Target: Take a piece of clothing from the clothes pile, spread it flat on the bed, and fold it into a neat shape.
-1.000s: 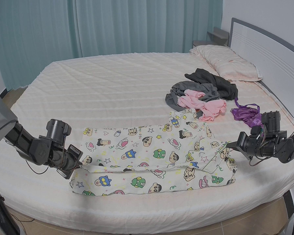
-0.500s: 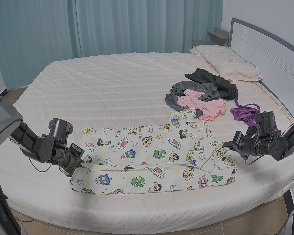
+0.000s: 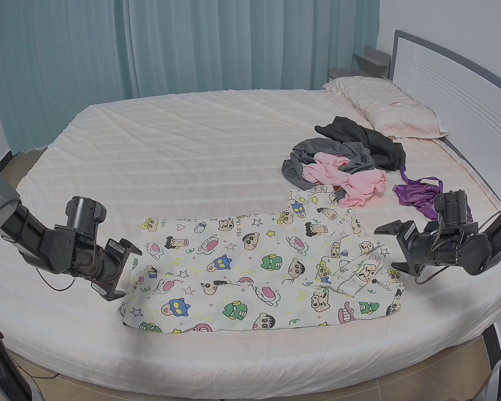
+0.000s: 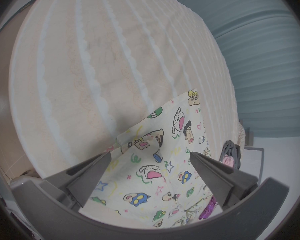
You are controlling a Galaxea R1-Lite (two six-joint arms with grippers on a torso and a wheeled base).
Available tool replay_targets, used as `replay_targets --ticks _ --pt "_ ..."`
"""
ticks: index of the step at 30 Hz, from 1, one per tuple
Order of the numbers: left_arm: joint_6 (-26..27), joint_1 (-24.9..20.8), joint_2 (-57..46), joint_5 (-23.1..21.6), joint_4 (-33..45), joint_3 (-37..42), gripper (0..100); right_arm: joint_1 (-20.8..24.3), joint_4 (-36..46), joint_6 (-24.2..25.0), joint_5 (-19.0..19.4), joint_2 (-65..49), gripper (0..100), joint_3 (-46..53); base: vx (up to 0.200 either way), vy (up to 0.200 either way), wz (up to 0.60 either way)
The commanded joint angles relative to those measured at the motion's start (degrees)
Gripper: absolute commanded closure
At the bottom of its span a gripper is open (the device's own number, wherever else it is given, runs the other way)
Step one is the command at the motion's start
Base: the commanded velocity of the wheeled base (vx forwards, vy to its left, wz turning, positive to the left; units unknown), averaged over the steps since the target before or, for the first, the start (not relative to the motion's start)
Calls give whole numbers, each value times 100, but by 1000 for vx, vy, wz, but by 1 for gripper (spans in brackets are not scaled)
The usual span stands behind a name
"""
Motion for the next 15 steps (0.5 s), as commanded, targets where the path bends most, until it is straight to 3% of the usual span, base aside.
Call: replay_targets --ticks 1,7,15 --pt "0 311 -835 -234 -6 420 0 461 0 443 -343 -220 0 183 0 0 0" --pt "-18 284 -1371 -261 -23 913 0 778 -88 479 -1073 457 0 -54 0 0 0" --pt "-88 267 -1503 -322 -32 1045 0 778 -457 285 -1460 1089 0 -256 0 0 0"
